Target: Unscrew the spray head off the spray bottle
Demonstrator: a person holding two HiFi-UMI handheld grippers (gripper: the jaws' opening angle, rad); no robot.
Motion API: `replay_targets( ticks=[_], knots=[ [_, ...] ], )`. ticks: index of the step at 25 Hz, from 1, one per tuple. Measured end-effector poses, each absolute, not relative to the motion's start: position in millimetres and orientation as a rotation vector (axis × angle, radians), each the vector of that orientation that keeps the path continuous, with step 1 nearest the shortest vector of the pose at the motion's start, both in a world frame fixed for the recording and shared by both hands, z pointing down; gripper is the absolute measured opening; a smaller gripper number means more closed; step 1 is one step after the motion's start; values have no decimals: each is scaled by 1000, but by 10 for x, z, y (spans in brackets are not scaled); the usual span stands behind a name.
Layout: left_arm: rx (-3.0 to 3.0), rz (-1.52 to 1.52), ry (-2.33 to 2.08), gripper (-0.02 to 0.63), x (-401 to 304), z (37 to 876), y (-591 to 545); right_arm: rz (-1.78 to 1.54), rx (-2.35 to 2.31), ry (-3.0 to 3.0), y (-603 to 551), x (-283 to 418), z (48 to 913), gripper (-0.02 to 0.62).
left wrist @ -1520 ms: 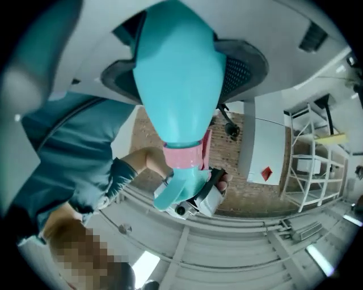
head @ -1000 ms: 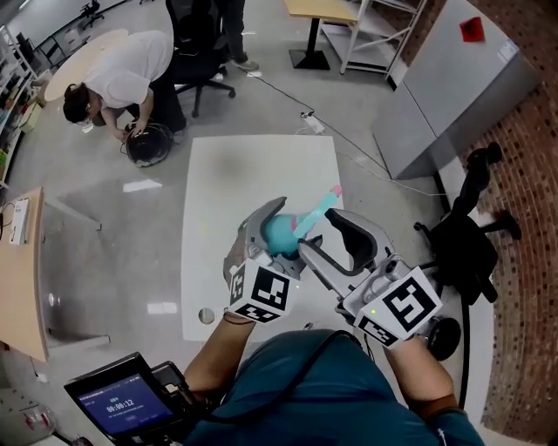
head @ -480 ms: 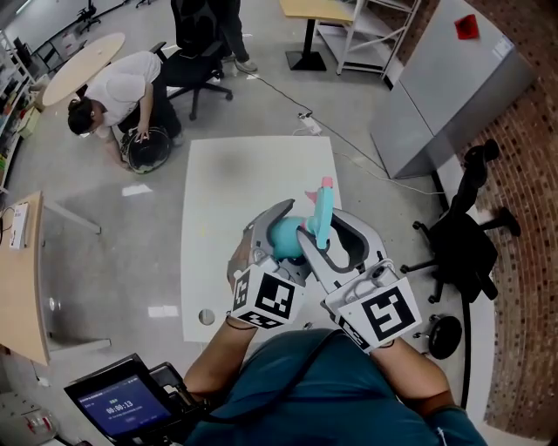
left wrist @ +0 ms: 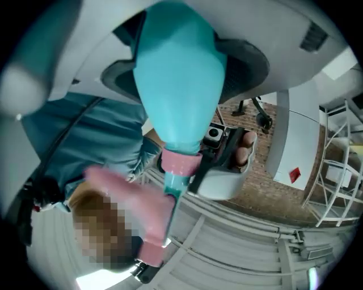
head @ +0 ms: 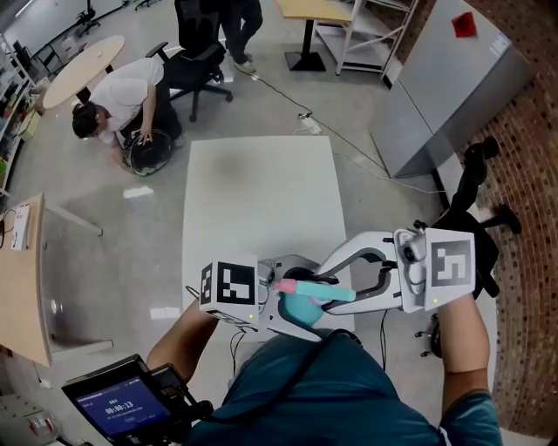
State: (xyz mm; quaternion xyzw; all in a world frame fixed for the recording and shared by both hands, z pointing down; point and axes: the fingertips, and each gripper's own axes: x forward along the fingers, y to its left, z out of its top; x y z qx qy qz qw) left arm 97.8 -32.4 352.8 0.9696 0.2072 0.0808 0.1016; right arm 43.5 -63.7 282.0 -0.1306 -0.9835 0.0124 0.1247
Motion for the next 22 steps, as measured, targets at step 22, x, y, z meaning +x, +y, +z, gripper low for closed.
replay_targets(
  ticks=[22],
  knots=[
    [3179,522,-679,382,856,3759,-1502,-94,439,-2715,-1273,332,3032,138]
  ],
)
